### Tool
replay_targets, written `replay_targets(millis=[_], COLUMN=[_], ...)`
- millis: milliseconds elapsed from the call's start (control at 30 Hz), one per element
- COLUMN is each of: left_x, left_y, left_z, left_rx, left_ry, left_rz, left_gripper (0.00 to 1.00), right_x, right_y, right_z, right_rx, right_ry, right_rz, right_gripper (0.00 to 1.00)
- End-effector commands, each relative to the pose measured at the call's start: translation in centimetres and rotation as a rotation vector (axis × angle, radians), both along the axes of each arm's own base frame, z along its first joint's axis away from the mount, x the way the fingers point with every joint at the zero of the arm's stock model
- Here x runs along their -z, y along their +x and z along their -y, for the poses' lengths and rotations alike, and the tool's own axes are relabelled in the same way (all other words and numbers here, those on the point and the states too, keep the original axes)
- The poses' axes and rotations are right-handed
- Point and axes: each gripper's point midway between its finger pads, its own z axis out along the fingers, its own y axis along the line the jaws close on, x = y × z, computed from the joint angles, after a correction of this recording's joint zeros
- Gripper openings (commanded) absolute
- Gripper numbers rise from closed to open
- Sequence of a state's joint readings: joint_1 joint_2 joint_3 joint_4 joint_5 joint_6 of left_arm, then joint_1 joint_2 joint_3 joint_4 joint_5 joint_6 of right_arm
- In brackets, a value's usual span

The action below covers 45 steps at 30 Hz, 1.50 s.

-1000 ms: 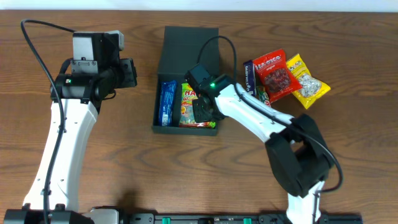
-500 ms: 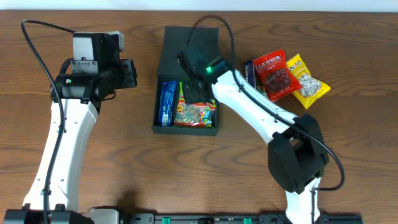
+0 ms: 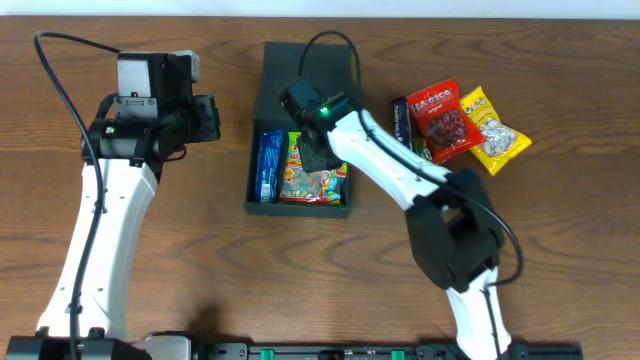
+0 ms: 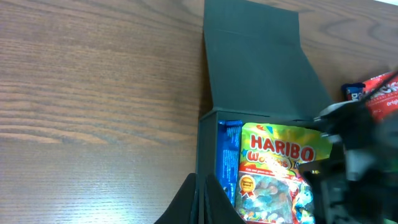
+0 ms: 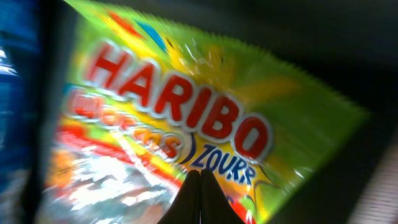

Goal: Pack container
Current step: 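Release the Haribo bag and press it down with the right gripper, then reach the right gripper to the red Hacks bag and grasp it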

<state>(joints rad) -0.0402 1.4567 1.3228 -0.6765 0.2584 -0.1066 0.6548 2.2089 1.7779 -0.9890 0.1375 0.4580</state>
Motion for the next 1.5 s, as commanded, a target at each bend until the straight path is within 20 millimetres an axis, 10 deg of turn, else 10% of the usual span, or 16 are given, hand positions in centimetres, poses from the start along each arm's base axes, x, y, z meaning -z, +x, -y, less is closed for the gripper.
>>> replay_targets(millis=[0,233,500,700,833,900,1267,1467], left_x=[-1.1,-1.1,-1.1,-1.1,-1.1,-1.1,-1.1,-1.1], left_y=[0.2,0.2,0.2,0.1,0.1,0.1,0.1,0.1], left_z=[-0.1,-0.1,-0.1,-0.1,-0.1,-0.1,0.1,0.1], left_rx=[0.003,0.003,0.003,0.003,0.003,0.003,0.003,0.004], left_ry=[0.007,0.007,0.008,0.008,0.007,0.007,-0.003,-0.004], left_rz=[0.029,0.027,0.026,0.025,0.025,0.025,0.022,0.022], left_gripper=[0.06,0.06,0.06,0.06,0.06,0.06,0.06,0.06], right_x=[2.1,4.7,1.9,-9.4,-17.6,-18.5,-11.4,-6.1], right_y=[-0.3,-1.0,0.6,4.5,8.3,9.3,12.3,12.9], right_z=[1.1,-0.7,-0.7,1.1,7.3,10.8,26.5,28.2], right_rx=[0.037,-0.083,-0.079,0.033,0.065,0.100,0.202,0.194], right_ry=[-0.051,0.016,0.086,0.229,0.282,0.263,0.130,0.086], right_rz=[-0.034,-0.112,-0.085,0.069,0.279,0.308,0.216,0.133], right_gripper=[0.01,0.01,0.01,0.01,0.01,0.01,0.01,0.49])
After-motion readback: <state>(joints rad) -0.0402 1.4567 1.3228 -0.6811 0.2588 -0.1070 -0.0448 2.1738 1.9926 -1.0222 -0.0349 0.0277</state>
